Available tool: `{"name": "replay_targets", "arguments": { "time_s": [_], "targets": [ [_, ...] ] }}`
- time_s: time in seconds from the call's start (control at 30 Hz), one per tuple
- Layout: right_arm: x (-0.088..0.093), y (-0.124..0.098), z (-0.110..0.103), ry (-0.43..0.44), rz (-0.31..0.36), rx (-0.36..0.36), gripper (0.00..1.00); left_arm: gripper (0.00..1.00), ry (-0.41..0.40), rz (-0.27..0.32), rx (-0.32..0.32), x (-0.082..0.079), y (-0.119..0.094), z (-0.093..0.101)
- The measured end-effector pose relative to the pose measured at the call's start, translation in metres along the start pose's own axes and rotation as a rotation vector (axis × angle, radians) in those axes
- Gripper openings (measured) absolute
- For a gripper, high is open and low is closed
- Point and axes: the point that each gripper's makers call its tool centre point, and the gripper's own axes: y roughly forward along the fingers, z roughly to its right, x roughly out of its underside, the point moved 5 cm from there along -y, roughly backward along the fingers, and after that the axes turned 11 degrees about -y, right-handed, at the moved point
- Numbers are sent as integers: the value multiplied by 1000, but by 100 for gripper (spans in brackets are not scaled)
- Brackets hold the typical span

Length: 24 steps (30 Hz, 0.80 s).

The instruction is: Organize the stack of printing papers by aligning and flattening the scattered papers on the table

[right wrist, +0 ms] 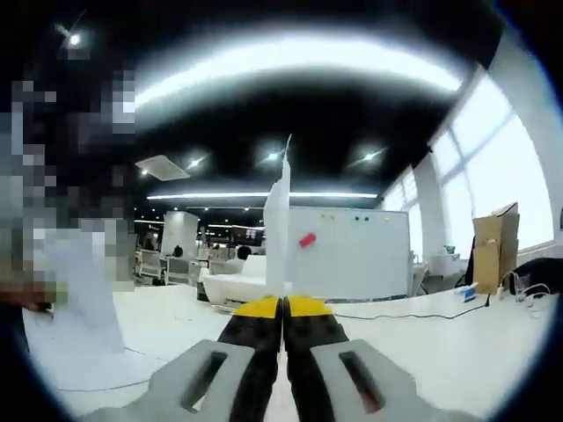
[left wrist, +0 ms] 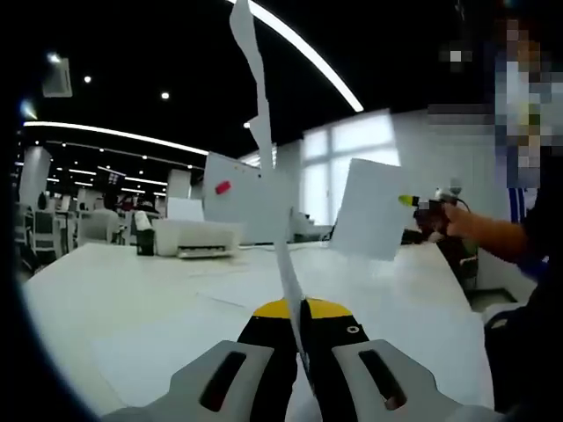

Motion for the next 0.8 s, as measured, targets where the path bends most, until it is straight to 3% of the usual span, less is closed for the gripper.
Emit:
{"name": "replay_targets", "arguments": {
  "time_s": [0.33,0.8],
  "targets": [
    [-1,-12,-5,-12,-24,-1,0,6,-5,2,3,0,-1,1],
    [-25,-31,-16,-71,4,-6,0,6,21,0,-12,0,0,-3]
  ]
}}
